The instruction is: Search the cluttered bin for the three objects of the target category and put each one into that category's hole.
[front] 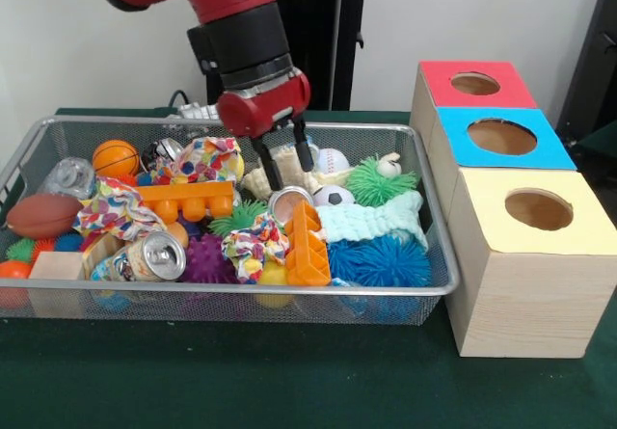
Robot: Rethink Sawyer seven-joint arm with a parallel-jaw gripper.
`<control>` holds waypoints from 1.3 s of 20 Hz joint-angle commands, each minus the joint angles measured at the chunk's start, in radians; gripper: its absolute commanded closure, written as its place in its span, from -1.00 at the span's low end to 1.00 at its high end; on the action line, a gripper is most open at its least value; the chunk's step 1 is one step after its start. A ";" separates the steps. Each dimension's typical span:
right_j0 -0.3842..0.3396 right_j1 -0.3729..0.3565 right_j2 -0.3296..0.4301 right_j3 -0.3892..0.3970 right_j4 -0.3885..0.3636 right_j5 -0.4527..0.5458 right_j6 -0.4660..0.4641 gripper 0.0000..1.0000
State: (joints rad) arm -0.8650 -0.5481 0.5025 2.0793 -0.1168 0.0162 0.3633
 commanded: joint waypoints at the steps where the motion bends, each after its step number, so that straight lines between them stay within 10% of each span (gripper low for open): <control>1: 0.161 -0.066 -0.227 -0.115 -0.121 0.021 0.136 -1.00; 14: 0.468 -0.091 -0.591 -0.216 -0.196 -0.093 0.189 -1.00; 19: 0.392 -0.140 -0.502 -0.173 -0.212 -0.076 0.208 -1.00; 22: 0.241 -0.143 -0.311 -0.111 -0.166 0.019 0.230 -1.00; 26: 0.231 -0.102 -0.301 -0.161 -0.099 0.101 0.234 -1.00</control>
State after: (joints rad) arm -0.5465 -0.6839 0.1228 2.0046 -0.2646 -0.0142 0.3635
